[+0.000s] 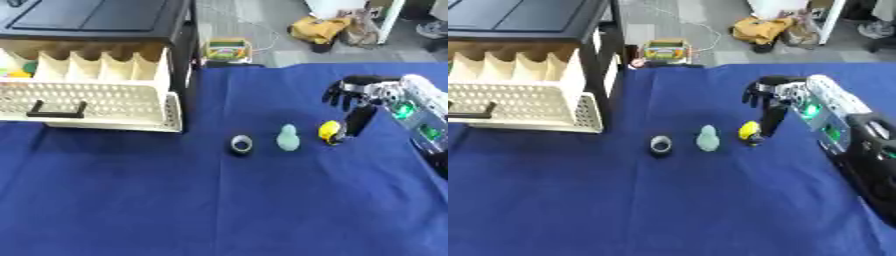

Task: Pick up objects from table and place into drawer.

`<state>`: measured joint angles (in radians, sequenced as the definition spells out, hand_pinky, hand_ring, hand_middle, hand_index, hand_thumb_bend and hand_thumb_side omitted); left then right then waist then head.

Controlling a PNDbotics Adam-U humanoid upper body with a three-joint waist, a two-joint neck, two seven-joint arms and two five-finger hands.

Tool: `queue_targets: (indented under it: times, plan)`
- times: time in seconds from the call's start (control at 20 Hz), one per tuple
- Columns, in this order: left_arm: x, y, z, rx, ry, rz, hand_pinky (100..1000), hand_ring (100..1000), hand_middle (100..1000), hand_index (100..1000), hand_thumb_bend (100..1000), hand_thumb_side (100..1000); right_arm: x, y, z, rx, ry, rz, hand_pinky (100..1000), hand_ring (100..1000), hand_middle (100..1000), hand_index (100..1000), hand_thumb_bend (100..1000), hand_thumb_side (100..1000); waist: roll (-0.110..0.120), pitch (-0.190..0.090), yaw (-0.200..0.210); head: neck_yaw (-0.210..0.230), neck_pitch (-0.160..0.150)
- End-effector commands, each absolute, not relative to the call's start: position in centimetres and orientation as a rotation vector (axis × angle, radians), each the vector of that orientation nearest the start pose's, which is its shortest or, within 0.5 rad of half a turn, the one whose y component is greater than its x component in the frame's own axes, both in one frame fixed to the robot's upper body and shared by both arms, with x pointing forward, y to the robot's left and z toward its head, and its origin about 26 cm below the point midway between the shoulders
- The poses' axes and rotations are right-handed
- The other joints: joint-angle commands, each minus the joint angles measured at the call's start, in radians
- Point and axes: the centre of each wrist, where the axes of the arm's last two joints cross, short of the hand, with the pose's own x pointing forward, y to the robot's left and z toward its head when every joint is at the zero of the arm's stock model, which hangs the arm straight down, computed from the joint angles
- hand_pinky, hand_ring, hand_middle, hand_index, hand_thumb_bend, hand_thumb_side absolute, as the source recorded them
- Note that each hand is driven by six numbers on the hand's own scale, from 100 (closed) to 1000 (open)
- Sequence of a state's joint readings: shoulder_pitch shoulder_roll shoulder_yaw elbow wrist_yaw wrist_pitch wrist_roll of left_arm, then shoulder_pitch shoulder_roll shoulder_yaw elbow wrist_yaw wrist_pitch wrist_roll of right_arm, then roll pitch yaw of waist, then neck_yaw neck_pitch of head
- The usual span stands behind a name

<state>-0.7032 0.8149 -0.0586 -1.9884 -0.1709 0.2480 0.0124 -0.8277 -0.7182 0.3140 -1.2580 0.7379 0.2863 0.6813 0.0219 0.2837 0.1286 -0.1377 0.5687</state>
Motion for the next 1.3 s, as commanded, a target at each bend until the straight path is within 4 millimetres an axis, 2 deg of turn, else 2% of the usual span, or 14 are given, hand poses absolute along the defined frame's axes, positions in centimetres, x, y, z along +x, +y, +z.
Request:
queue_targets:
  times: [0.05,0.85,1.3]
  plan:
    - [28.9,27.4,36.5,0.887,-2.337,-0.785,100,100,100,748,100,790,43.0,-31.7,25.1,-0.95,-0.989,1.317,488,695,702,828,563,115,0.001,-0.017,0.001,-0.003,-0.014]
    - [29.1,27.8,35.6,0.875,-2.332,-0.729,100,100,100,728,100,797,43.8,-32.8,23.0,-0.95,-0.939,1.221,450,673,662,778,534,101,0.007,-0.007,0.008,-0.011,-0.026]
    - [29.2,27.9,35.3,0.879,-2.324,-0.717,100,100,100,720,100,798,44.1,-33.0,22.9,-0.973,-0.958,1.184,403,637,594,714,491,106,0.008,-0.004,0.009,-0.011,-0.028]
